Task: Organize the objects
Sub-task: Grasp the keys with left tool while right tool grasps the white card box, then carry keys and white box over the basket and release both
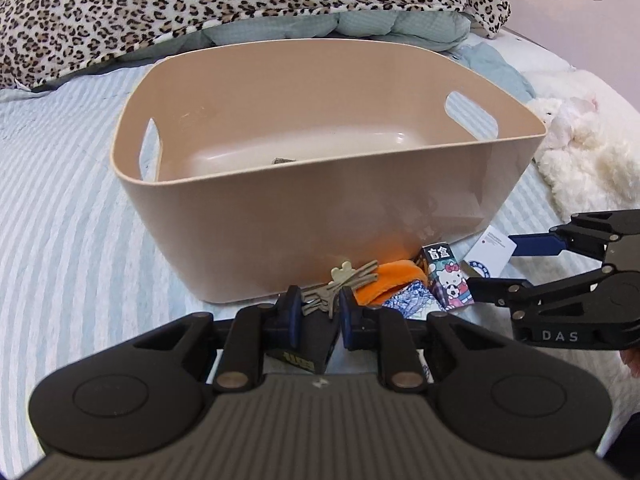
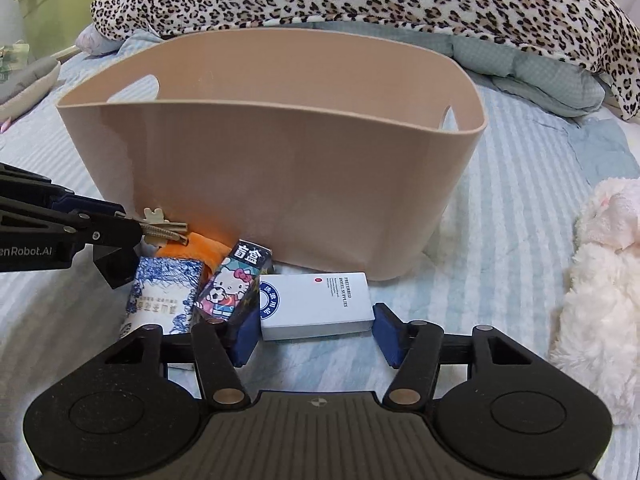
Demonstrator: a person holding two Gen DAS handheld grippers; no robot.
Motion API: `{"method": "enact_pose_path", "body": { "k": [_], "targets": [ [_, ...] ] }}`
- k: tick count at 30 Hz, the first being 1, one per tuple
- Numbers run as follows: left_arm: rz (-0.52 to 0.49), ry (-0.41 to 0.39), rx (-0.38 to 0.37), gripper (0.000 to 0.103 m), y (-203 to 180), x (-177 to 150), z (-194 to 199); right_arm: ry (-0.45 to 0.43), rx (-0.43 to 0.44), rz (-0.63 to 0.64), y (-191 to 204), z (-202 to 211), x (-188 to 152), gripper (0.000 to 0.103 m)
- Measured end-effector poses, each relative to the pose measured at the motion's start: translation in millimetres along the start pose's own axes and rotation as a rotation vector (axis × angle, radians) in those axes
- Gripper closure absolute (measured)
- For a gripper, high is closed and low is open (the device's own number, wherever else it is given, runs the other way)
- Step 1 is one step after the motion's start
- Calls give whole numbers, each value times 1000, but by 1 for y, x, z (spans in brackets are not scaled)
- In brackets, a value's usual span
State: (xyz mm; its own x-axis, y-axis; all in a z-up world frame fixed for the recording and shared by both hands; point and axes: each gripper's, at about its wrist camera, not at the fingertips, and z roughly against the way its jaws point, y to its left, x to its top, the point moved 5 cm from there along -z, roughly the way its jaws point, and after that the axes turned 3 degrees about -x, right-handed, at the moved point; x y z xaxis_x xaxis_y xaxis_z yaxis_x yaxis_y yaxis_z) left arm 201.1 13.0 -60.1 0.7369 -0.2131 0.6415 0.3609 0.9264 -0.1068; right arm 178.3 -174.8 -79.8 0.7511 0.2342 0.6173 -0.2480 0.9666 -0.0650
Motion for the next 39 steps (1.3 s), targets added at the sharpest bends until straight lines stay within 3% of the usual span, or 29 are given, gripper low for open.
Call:
{"method": "enact_pose_path", "body": {
  "k": [13, 22, 39],
  "targets": [
    [13, -19, 21, 82, 8, -2, 22, -15, -38, 20, -3, 26, -5, 47],
    [3, -69, 33, 82, 4, 0, 54, -116, -58, -3, -13, 70, 3, 47],
    [12, -352, 96, 82, -7, 60, 132, -408, -96, -140, -33, 124, 63, 47]
  ]
}}
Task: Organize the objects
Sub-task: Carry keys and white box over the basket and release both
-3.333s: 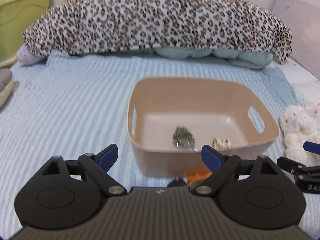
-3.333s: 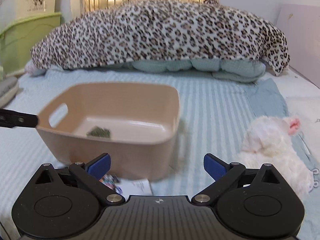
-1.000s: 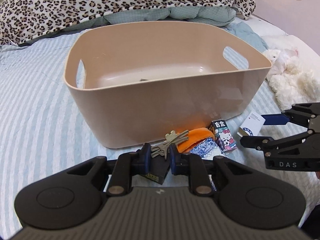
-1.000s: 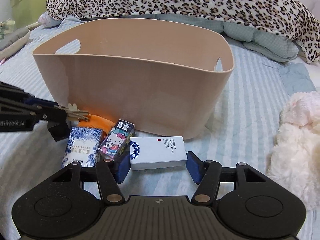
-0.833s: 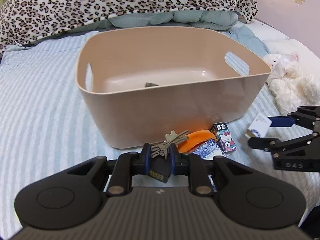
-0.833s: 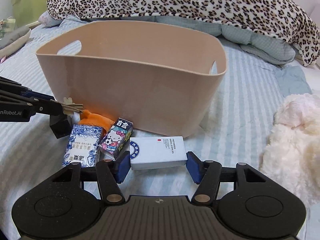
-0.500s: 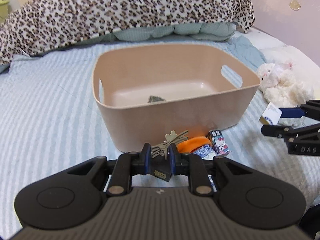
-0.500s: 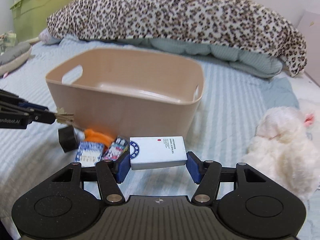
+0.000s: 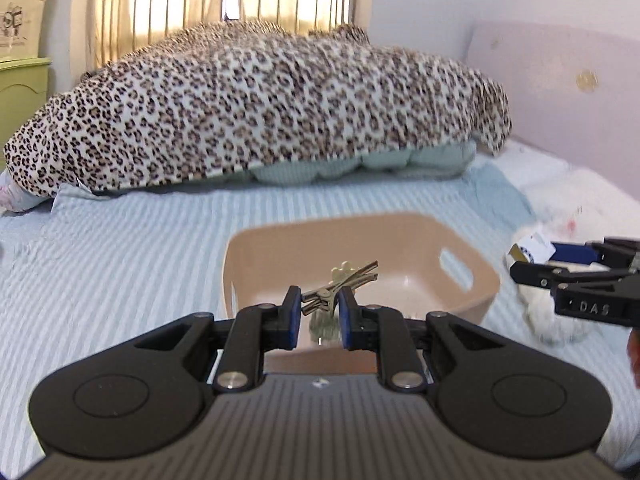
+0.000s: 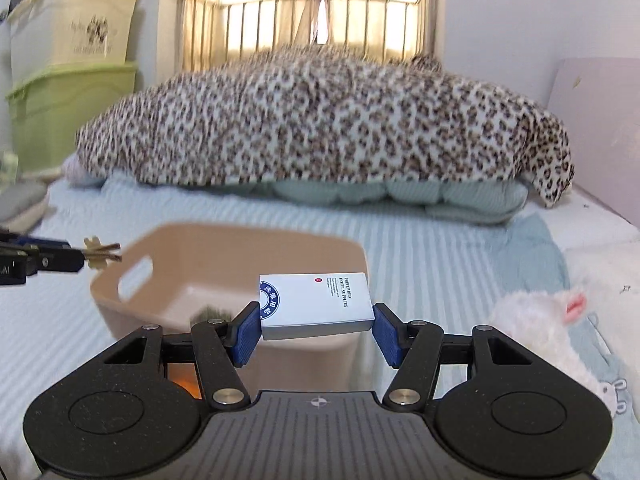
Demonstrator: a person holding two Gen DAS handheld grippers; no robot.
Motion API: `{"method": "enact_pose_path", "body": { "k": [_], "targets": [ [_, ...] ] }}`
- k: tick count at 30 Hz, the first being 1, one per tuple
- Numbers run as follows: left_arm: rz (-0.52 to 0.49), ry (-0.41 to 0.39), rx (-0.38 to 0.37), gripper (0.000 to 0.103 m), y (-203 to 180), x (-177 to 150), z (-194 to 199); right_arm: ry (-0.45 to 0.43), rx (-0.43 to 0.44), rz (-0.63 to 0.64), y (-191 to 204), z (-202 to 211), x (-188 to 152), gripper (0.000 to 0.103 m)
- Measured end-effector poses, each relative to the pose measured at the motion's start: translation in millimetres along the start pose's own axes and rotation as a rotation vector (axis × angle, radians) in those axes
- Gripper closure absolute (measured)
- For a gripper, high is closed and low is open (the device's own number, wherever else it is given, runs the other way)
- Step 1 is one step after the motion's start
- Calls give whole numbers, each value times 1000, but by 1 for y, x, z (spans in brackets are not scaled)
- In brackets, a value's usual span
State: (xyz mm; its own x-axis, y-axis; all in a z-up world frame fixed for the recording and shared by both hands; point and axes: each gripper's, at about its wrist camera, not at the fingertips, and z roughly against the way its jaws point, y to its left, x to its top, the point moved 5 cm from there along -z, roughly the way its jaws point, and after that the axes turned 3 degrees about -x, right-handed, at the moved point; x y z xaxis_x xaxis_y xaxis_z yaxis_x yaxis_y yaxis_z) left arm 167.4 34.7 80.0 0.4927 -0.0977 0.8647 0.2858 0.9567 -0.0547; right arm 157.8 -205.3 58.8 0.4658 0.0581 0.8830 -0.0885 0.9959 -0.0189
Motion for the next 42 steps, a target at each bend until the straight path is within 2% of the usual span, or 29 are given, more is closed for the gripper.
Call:
{"method": "enact_pose_path", "body": {
  "k": [5, 12, 16, 22, 25, 27, 29, 31, 33, 35, 36, 37, 39, 42],
  "targets": [
    [20, -39, 63, 82, 0, 16, -19, -25, 3, -68, 6, -21, 14, 47],
    [49, -3, 167, 82, 0, 17, -79, 16, -31, -93, 18, -68, 13, 47],
    [84, 60, 213, 82, 11, 10, -114, 67, -37, -57, 29, -91, 5, 47],
    [116, 237, 259, 82, 22, -19, -156, 156, -77, -22, 40, -117, -10, 47],
    [121, 279, 257, 82, 22, -28, -160, 202, -74, 28, 48, -125, -19, 45],
    [104, 302, 272, 81, 21, -32, -159, 209, -82, 38, 50, -126, -21, 39],
    [113, 318, 268, 81, 20, -36, -157, 209, -79, 32, 50, -125, -21, 38],
    [133, 321, 235, 75, 18, -34, -150, 207, -75, 26, 49, -120, -21, 30],
    [138, 296, 212, 50, 14, -26, -139, 197, -63, 25, 48, -114, -20, 24],
    [122, 249, 215, 33, 10, -16, -126, 187, -61, 31, 46, -105, -16, 18],
    [111, 228, 220, 26, 7, -13, -117, 181, -65, 38, 45, -100, -14, 11],
    [106, 213, 220, 23, 6, -9, -110, 170, -65, 45, 44, -94, -12, 6],
    [103, 194, 214, 19, 3, -5, -94, 151, -59, 56, 43, -81, -9, 2],
    [76, 183, 220, 18, 0, -2, -75, 140, -36, 56, 39, -63, -6, 0]
  ]
}}
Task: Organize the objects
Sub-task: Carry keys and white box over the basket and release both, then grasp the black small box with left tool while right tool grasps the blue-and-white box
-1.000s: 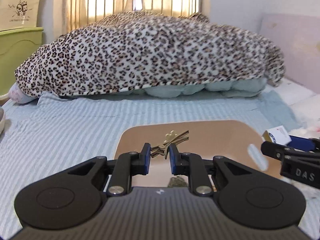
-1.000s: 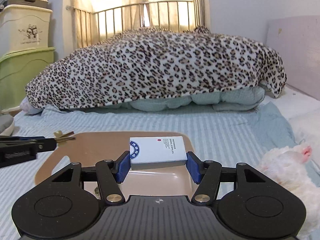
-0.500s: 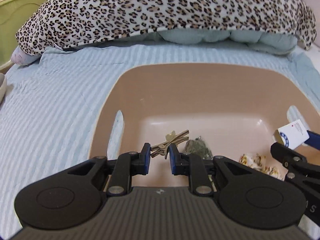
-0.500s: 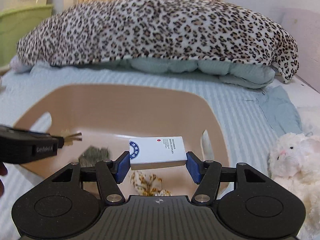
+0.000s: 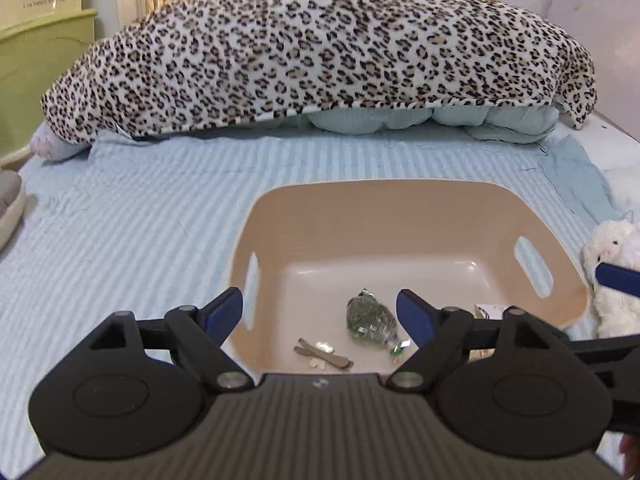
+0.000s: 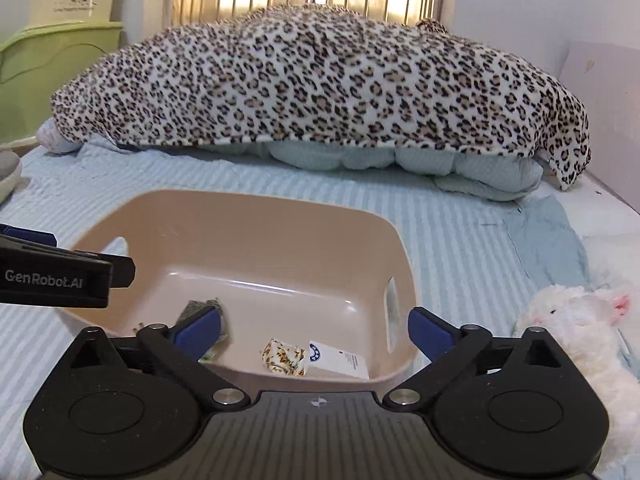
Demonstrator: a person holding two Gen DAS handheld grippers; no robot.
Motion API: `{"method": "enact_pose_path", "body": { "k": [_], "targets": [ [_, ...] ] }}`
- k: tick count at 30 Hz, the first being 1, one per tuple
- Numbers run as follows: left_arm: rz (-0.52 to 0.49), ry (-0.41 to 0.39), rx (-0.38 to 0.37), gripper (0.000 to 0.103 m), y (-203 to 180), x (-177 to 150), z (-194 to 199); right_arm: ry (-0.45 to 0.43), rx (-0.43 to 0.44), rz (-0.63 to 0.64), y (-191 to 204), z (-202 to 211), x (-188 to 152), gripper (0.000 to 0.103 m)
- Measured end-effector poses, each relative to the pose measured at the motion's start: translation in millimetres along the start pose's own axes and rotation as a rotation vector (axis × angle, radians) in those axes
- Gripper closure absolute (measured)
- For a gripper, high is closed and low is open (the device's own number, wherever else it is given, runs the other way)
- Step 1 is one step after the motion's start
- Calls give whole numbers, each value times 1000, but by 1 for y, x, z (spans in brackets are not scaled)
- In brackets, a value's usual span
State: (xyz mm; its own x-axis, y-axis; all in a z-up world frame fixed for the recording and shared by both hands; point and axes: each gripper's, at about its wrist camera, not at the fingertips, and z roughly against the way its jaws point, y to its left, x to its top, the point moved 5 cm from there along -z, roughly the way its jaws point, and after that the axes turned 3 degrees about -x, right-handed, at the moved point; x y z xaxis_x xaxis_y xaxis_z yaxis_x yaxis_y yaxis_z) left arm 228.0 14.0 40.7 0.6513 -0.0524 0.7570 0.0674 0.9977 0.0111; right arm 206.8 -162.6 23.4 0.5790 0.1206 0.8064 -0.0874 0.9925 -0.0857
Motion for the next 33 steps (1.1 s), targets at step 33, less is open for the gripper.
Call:
{"method": "enact_pose_path", "body": {
  "k": [33],
  "targets": [
    [-266, 271, -124, 15, 22, -105, -41, 399, 175, 186, 60, -18, -117, 0]
  ]
}}
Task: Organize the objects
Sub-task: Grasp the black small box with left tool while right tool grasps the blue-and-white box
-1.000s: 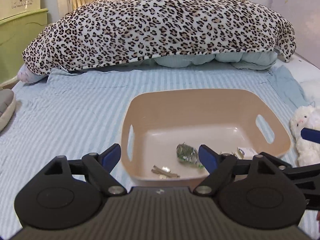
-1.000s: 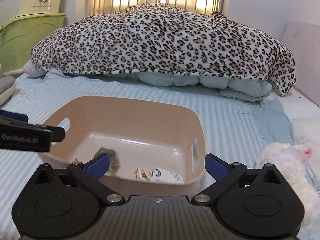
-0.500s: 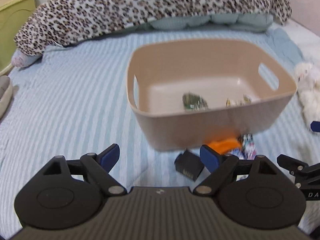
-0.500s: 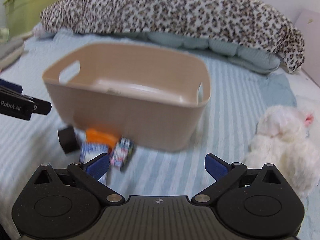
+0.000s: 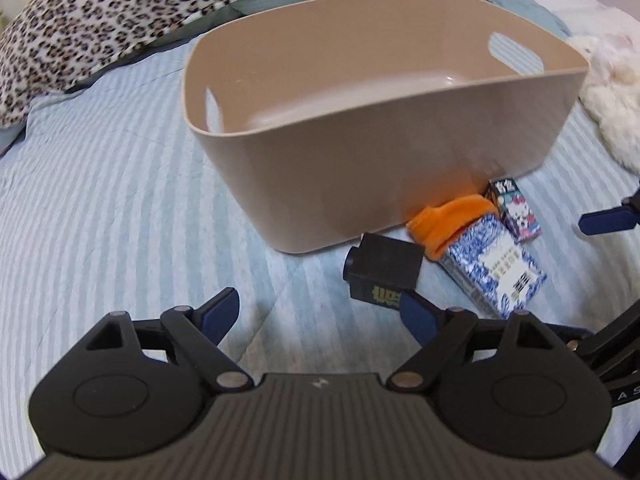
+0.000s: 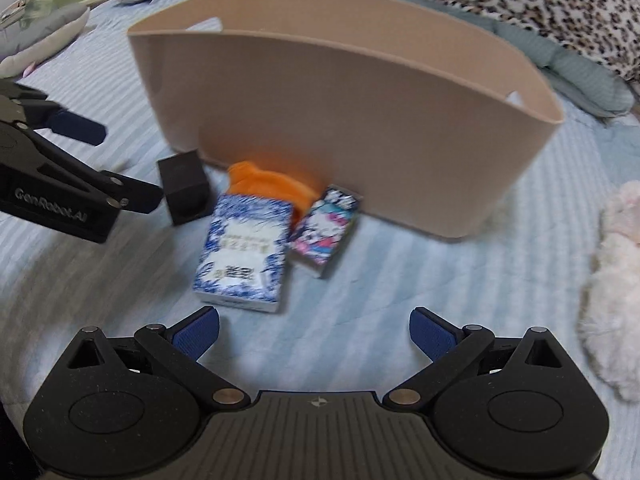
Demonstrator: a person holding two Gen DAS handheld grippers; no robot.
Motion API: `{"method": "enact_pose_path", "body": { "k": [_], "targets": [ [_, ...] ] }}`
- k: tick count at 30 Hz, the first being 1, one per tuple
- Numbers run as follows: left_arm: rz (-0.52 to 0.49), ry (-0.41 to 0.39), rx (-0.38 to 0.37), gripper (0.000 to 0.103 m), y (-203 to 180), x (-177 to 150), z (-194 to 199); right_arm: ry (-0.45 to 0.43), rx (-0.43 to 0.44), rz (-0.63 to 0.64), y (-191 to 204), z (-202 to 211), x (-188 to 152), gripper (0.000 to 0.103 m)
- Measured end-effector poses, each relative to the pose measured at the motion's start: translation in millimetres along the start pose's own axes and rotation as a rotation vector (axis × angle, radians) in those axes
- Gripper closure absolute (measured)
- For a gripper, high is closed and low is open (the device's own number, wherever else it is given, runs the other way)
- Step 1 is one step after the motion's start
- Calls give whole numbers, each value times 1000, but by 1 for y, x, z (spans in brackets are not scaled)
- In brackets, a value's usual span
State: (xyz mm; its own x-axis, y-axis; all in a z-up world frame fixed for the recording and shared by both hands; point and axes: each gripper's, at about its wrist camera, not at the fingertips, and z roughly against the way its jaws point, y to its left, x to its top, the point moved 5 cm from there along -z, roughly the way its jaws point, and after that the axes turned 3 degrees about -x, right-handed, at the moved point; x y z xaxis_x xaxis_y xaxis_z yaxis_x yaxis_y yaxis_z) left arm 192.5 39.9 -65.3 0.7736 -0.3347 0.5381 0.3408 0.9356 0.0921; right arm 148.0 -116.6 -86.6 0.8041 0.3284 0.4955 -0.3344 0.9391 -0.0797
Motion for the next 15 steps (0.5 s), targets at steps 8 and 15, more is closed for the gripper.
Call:
{"method": "enact_pose_path", "body": {
  "k": [8, 15],
  "targets": [
    [-44, -59, -99, 15, -12, -3, -7, -33, 15, -4, 20, -11, 4, 0],
    [-53, -85, -63, 20, -23, 2, -25, -69, 31, -17, 22, -10, 7, 22]
  ]
}}
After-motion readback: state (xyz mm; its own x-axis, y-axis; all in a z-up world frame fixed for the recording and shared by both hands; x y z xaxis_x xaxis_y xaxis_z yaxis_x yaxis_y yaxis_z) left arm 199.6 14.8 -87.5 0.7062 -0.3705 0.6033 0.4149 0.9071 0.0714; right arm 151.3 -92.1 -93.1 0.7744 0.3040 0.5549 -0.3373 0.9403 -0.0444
